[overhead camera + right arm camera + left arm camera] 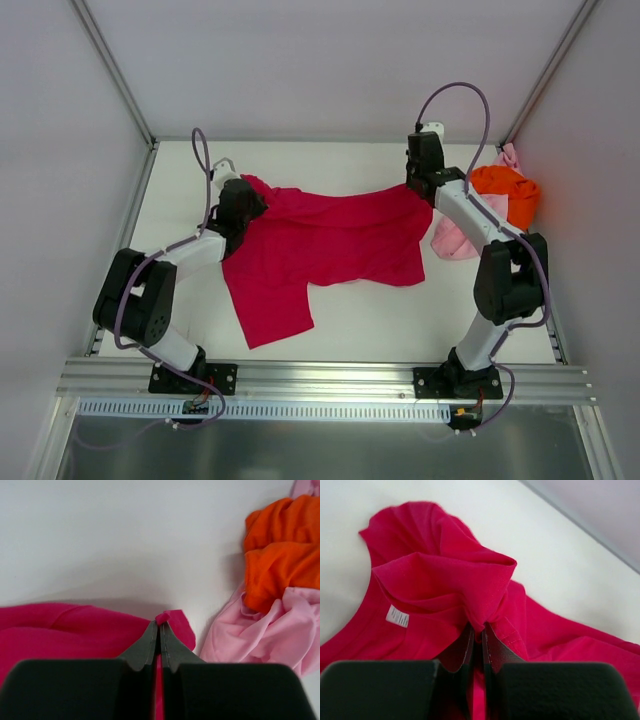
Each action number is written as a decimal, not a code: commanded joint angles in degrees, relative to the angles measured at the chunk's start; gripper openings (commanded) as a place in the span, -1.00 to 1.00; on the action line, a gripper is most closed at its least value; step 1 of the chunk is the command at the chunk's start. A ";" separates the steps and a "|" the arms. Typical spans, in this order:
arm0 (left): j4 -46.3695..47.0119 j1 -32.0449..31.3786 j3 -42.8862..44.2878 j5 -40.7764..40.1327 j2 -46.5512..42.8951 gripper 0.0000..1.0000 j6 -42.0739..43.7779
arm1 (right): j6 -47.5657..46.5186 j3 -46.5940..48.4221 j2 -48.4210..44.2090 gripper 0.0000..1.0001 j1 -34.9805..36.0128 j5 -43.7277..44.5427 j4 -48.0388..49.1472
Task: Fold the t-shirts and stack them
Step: Fold the flattened tshirt in 1/3 of the way
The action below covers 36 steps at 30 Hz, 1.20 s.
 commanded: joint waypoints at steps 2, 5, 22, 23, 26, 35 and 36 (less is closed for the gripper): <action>-1.02 -1.39 -2.58 -3.02 -4.08 -1.00 -4.64 | 4.01 5.40 -0.84 -0.98 0.78 -5.81 -10.30; -2.87 -1.83 -3.90 -4.60 -5.66 -1.00 -6.14 | 4.72 5.41 -0.84 -0.98 1.40 -3.79 -12.68; -13.24 -2.00 -4.70 -11.90 -6.99 -1.00 -10.45 | 14.91 6.46 0.04 -0.98 1.66 14.40 -30.97; -13.77 -1.92 -4.52 -12.07 -6.72 -1.00 -10.98 | 15.52 6.20 -0.05 -0.98 1.40 14.67 -31.58; -15.44 -1.13 -3.65 -11.73 -5.93 -1.00 -12.29 | 16.23 4.18 -0.75 -0.98 0.87 13.53 -30.62; -15.88 0.10 -3.12 -10.50 -4.79 -1.00 -13.27 | 15.62 1.54 -1.20 -0.98 0.08 10.63 -27.80; -16.06 0.28 -2.77 -10.32 -4.18 -1.00 -13.27 | 15.88 1.54 -1.11 -0.98 0.08 10.28 -27.80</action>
